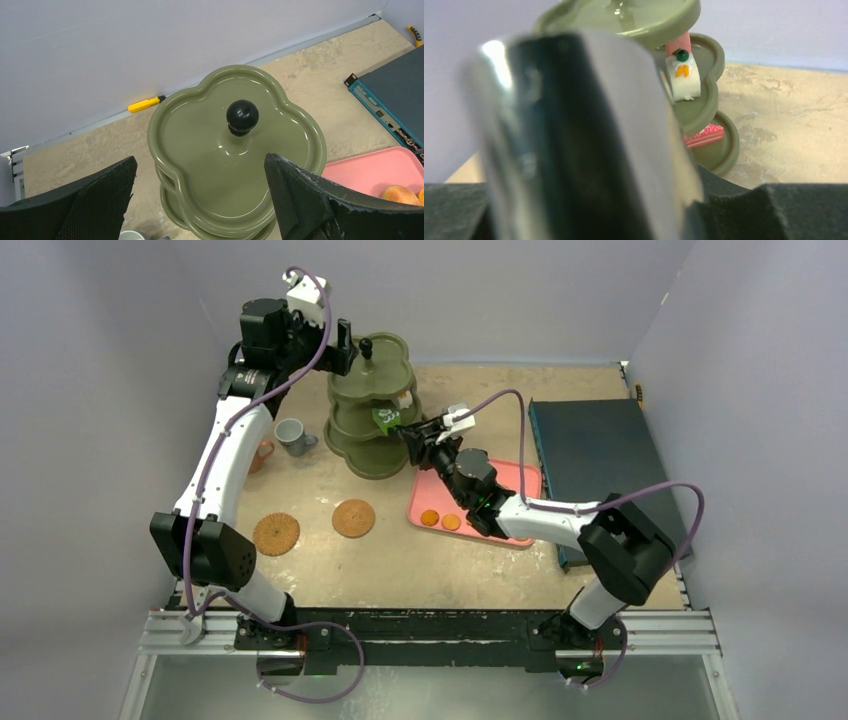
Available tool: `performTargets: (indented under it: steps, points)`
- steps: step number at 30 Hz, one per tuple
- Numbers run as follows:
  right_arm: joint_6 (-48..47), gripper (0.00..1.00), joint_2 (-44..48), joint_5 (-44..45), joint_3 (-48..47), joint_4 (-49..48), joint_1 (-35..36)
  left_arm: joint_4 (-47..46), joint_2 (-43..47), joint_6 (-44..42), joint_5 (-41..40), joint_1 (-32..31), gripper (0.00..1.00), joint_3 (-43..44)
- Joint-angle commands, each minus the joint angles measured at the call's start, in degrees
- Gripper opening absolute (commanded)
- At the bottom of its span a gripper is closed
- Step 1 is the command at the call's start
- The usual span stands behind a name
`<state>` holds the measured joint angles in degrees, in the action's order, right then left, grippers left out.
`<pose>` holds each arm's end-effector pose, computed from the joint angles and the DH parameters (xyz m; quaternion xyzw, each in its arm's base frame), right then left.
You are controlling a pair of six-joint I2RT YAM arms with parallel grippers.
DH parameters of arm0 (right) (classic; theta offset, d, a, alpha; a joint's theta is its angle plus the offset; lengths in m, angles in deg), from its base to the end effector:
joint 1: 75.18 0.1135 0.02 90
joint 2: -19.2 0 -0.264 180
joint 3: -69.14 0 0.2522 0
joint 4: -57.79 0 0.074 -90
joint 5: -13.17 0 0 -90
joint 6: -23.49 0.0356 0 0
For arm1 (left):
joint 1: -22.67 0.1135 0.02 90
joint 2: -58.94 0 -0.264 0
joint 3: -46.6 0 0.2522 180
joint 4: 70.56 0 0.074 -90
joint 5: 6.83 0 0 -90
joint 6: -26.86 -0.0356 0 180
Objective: Serve the afternoon tea
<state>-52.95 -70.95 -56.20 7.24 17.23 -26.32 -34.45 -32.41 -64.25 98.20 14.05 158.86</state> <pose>0.2382 0.2536 0.2810 -0.0542 0.6303 0.3010 0.7136 0.3609 -0.0640 0.4390 0.1459 0.7780 -0.1431 0.5941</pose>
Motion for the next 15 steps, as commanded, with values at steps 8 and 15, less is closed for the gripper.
performTargets:
  steps: [8,15]
  points:
    - [-2.8,0.42,-4.7,0.7,-8.0,-4.6,0.3,-1.6,1.4,0.7,0.4,0.6,0.99,1.0]
    - [-3.7,0.41,-2.5,1.4,-6.3,-5.1,0.3,-1.9,1.5,0.7,0.5,0.7,0.99,0.2]
